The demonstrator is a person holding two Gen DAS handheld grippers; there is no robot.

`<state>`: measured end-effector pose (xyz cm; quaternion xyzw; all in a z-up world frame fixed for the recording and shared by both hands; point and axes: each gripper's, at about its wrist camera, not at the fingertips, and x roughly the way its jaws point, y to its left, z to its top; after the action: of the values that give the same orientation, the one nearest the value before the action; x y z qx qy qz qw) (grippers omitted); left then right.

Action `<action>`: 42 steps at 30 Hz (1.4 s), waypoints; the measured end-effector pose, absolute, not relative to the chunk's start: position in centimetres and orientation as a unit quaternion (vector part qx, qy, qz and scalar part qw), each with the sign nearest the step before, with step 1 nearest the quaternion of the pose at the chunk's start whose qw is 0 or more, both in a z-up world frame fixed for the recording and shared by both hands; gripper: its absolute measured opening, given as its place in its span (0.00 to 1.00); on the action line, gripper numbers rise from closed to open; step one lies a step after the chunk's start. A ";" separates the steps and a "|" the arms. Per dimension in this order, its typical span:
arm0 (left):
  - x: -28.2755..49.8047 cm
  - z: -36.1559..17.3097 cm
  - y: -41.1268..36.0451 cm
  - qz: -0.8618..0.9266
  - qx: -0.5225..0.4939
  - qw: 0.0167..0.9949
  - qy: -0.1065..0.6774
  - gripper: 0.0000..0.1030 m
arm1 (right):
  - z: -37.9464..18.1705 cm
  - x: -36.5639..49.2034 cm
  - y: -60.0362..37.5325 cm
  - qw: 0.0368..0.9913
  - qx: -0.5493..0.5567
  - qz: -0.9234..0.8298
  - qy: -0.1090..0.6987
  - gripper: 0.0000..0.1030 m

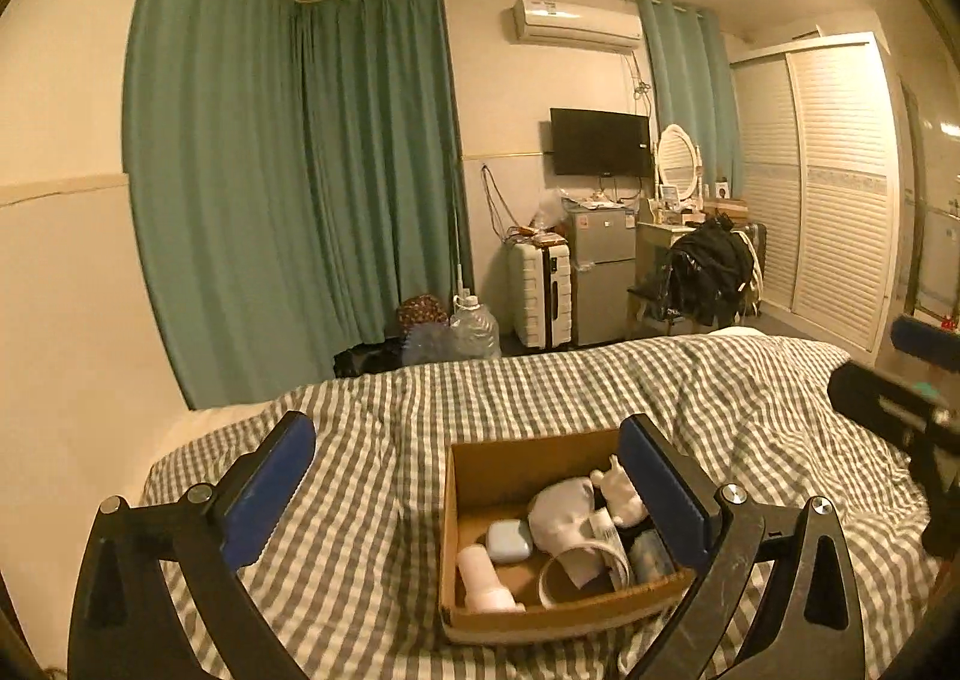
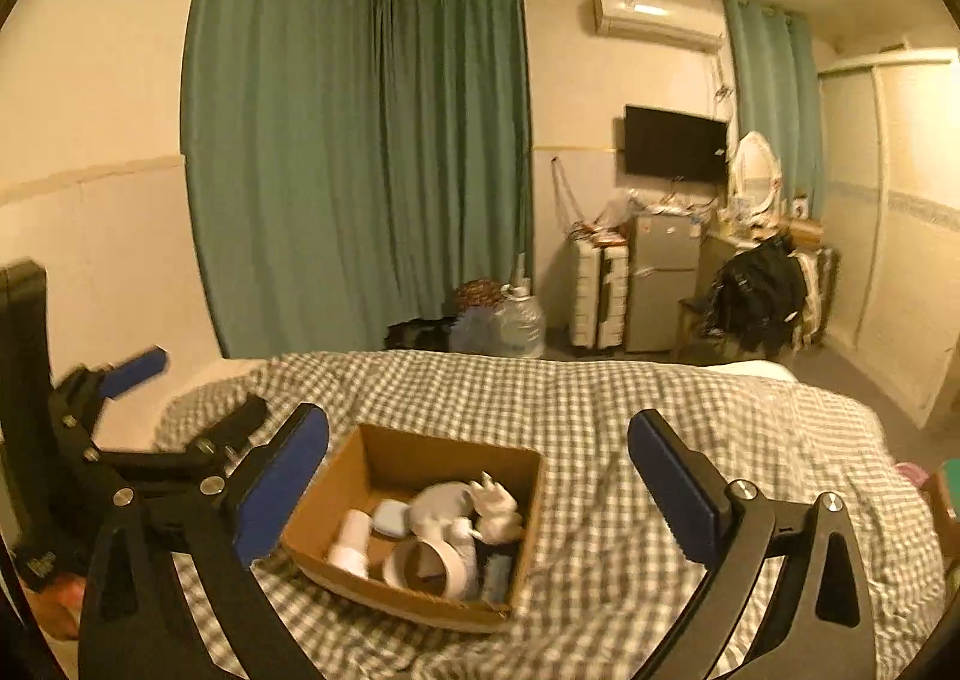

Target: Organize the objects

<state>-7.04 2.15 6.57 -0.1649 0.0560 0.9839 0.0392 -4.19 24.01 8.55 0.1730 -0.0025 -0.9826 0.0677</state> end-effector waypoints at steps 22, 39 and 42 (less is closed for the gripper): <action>0.7 -0.6 2.7 0.988 -0.147 0.030 0.032 1.00 | -1.1 2.2 24.9 0.008 0.163 -0.987 0.013 0.98; 0.2 -1.4 2.0 0.985 -0.168 0.020 0.034 1.00 | -1.9 2.2 24.5 0.004 0.171 -0.985 0.013 0.98; 0.1 -1.4 1.9 0.985 -0.170 0.019 0.033 1.00 | -1.8 2.2 24.6 0.003 0.171 -0.985 0.012 0.98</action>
<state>0.10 1.92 -1.44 -0.1698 0.0328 0.9847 0.0194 2.23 24.62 -1.83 0.1712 0.0120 -0.9852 0.0030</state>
